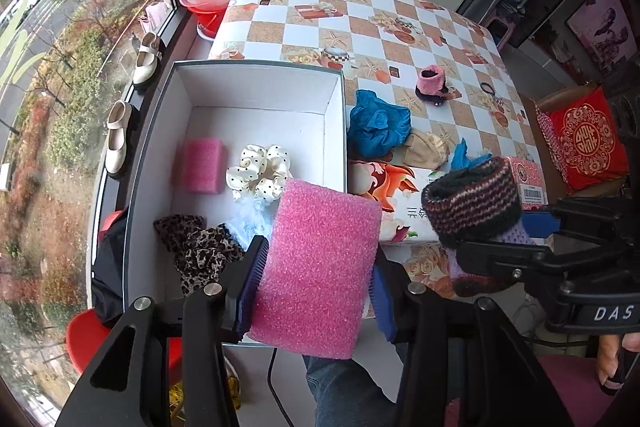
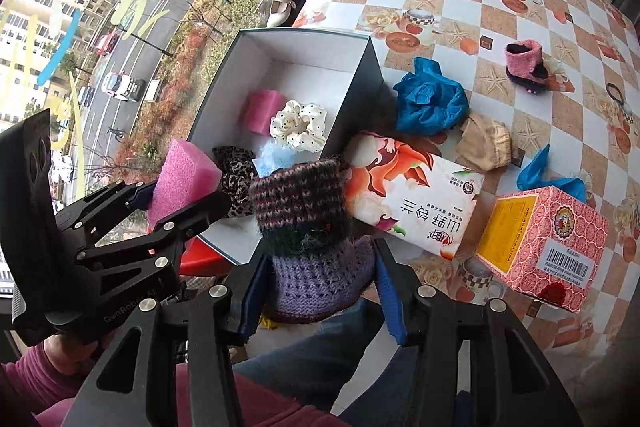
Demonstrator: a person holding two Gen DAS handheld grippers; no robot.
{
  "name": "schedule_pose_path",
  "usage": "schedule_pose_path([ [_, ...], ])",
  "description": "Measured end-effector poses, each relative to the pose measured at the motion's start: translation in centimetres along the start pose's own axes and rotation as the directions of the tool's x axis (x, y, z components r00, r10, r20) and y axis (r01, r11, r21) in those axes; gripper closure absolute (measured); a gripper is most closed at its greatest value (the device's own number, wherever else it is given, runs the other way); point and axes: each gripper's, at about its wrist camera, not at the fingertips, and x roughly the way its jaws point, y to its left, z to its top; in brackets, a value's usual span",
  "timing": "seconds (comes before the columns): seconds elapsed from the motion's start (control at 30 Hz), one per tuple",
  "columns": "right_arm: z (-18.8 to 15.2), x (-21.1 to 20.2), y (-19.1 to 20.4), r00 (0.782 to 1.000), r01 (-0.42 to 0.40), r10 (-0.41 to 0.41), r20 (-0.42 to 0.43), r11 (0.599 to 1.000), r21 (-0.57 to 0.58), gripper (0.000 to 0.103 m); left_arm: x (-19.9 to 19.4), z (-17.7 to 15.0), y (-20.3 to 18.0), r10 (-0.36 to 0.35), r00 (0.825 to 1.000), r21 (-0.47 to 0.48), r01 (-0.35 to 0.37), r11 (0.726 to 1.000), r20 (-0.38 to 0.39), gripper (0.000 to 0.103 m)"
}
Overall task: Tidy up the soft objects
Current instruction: 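Hold the pink sponge and striped knit hat above the box with both tools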
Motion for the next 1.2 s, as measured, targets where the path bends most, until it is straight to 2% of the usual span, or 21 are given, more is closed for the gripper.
schedule_pose_path([
  [0.23, 0.15, 0.46, 0.85, 0.999, 0.029, -0.029, -0.015, 0.999, -0.044, 0.053, 0.35, -0.17, 0.19, 0.004, 1.0, -0.007, -0.004, 1.0, -0.001, 0.052],
  [1.2, 0.34, 0.41, 0.01, 0.999, 0.038, -0.039, -0.015, 0.999, -0.008, 0.053, 0.67, 0.48, 0.0, -0.001, 1.0, 0.004, 0.002, 1.0, -0.009, 0.052],
])
